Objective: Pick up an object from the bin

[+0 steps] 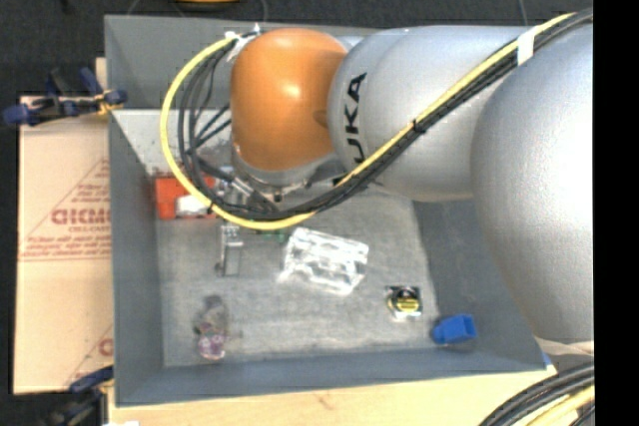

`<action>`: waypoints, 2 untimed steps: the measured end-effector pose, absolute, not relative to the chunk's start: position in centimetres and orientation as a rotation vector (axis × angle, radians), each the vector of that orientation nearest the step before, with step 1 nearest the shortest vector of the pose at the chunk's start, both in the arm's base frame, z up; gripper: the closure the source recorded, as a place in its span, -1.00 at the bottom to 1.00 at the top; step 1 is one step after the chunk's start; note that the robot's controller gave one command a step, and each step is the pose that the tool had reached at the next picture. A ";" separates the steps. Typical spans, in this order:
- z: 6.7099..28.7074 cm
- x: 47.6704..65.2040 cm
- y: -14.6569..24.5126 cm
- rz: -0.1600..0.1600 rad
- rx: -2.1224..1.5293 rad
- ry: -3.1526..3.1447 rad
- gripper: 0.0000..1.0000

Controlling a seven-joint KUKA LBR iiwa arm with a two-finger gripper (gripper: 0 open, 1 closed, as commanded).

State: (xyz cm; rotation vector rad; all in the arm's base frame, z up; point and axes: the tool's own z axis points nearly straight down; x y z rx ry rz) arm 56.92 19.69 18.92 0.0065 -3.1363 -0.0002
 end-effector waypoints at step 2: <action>7.3 53.5 18.5 -0.005 0.426 -3.123 1.00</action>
Offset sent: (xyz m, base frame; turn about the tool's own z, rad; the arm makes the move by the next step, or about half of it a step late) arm -0.0379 -0.0117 -0.1192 -0.2722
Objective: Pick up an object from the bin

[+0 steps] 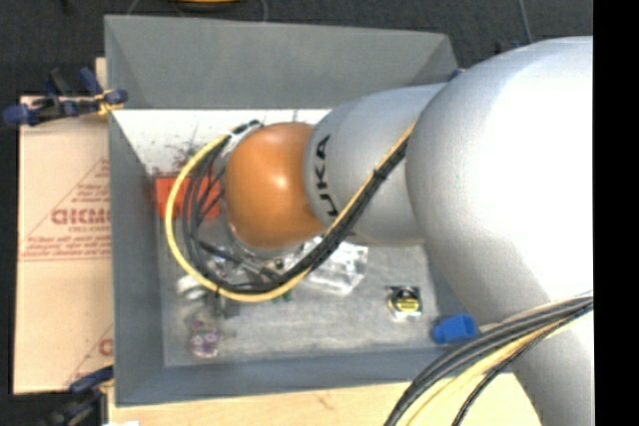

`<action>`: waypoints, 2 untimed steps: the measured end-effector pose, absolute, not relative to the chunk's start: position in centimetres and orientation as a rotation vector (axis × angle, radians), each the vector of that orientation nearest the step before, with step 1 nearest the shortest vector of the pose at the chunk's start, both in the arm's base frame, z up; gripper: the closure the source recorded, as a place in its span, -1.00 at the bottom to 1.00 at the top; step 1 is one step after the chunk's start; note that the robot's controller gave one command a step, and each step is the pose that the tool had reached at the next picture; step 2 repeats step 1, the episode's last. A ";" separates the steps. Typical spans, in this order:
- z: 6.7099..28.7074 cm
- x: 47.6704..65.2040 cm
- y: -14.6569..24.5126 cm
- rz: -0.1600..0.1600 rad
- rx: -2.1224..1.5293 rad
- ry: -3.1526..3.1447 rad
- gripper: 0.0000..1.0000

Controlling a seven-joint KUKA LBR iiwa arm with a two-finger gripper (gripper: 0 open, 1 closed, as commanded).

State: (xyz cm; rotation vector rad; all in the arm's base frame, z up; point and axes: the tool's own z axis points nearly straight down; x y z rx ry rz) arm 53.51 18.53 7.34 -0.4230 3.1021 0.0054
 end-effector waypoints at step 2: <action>21.6 54.6 18.4 0.001 -0.404 3.103 1.00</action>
Offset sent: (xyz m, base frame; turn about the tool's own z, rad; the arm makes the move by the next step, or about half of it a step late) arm 0.0078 -0.0013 0.1369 0.0080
